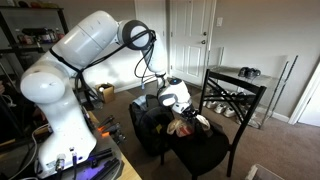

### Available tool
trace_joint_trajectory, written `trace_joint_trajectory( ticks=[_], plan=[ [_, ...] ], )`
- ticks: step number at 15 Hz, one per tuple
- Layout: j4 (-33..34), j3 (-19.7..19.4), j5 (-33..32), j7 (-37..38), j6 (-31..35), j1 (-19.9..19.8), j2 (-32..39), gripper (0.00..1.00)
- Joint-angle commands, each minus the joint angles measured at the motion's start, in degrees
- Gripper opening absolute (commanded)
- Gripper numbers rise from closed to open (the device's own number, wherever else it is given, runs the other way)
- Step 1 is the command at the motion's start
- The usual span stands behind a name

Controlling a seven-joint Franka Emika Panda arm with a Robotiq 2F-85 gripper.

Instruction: Shift the sock from the chair to the laundry basket

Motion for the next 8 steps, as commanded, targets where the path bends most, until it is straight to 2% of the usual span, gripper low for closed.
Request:
trace_joint_trajectory(
  ticks=[1, 5, 8],
  plan=[
    [-6.30, 1.52, 1.07, -1.08, 4.14, -2.52, -5.67, 0.03],
    [-9.42, 0.56, 0.85, -0.86, 6.78, -3.29, -9.53, 0.03],
    [-9.70, 0.61, 0.16, -1.01, 5.70, -3.46, -10.86, 0.03]
  ],
)
